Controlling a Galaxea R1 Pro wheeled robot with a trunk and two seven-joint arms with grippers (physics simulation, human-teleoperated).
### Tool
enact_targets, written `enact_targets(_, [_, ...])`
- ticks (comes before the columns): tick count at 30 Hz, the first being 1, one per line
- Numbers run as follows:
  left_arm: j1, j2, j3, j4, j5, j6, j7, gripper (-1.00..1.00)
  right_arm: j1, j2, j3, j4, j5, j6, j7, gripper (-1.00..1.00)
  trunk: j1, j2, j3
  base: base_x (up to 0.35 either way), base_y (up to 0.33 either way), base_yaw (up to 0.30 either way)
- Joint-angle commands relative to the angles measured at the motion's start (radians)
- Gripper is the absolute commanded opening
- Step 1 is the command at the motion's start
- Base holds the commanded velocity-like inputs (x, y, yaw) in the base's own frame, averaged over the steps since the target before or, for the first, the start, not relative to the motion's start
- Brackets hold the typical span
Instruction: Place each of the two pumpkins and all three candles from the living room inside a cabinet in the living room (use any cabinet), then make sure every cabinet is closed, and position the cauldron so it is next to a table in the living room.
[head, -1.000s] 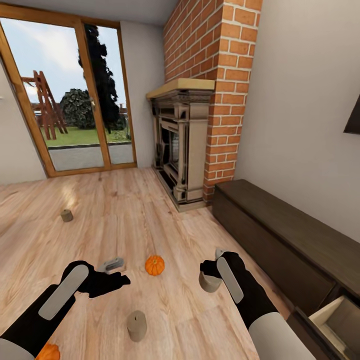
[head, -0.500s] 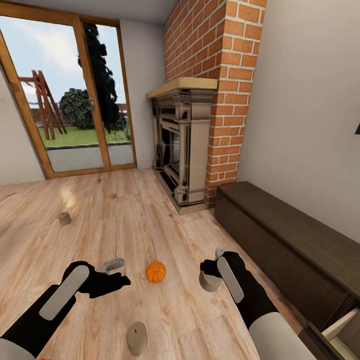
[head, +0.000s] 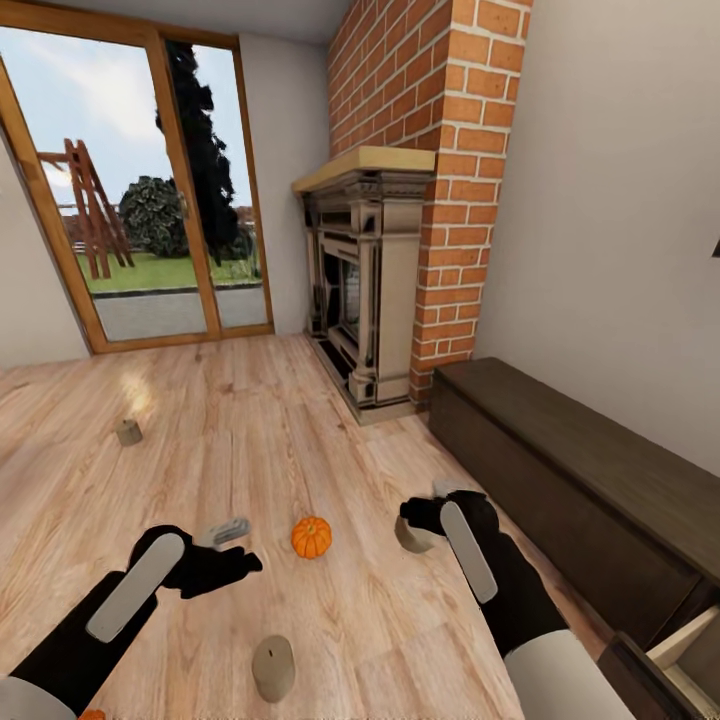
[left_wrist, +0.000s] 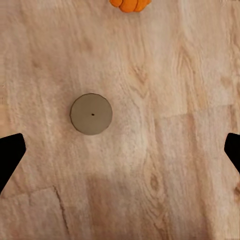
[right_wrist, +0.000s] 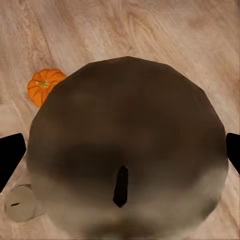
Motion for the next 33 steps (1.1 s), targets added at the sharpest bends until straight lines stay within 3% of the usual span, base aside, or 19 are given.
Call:
enact_targets(1, [-0.001,-0.01,-0.003,0.011,-0.012,-0.015,0.01,1.0,0.013,0.0,0.001,-0.036,-0.009,0.01,-0.011,-1.0,0.004,-0.008,-0.004,0.0,0.0,0.0])
enact_targets(5, [-0.001,-0.059,0.0,0.077,-0.116,-0.058,-0.001,1.0,0.041,-0.001,0.001,-0.118,-0.009,0.032,-0.012,-1.0,0.019,-0.036,-0.017,0.0,0.0,0.0])
enact_targets(8, [-0.001,-0.079,0.0,0.126,-0.156,-0.12,-0.007,1.0,0.045,-0.001,0.001,-0.141,-0.009,0.052,-0.011,-1.0,0.031,-0.057,-0.026,0.0,0.0,0.0])
enact_targets(11, [-0.001,-0.089,-0.004,0.156,-0.167,-0.176,-0.009,1.0,0.047,-0.001,0.002,-0.149,-0.009,0.06,-0.01,-1.0,0.042,-0.078,-0.036,0.0,0.0,0.0])
enact_targets(15, [-0.001,-0.095,-0.007,0.163,-0.171,-0.192,-0.011,1.0,0.047,-0.001,0.004,-0.151,-0.024,0.063,-0.01,-1.0,0.058,-0.106,-0.048,0.0,0.0,0.0])
enact_targets(20, [-0.001,-0.104,-0.021,0.166,-0.176,-0.215,-0.045,1.0,0.047,-0.001,0.006,-0.164,-0.053,0.081,-0.01,-1.0,0.06,-0.107,-0.068,0.0,0.0,0.0])
enact_targets(26, [-0.003,-0.115,-0.025,0.167,-0.244,-0.224,-0.095,1.0,0.051,-0.001,0.007,-0.179,-0.06,0.089,-0.01,-1.0,0.062,-0.108,-0.091,0.0,0.0,0.0])
enact_targets(33, [-0.003,-0.121,-0.021,0.167,-0.258,-0.224,-0.109,1.0,0.053,-0.002,0.01,-0.189,-0.136,0.087,0.0,-1.0,0.066,-0.11,-0.118,0.0,0.0,0.0])
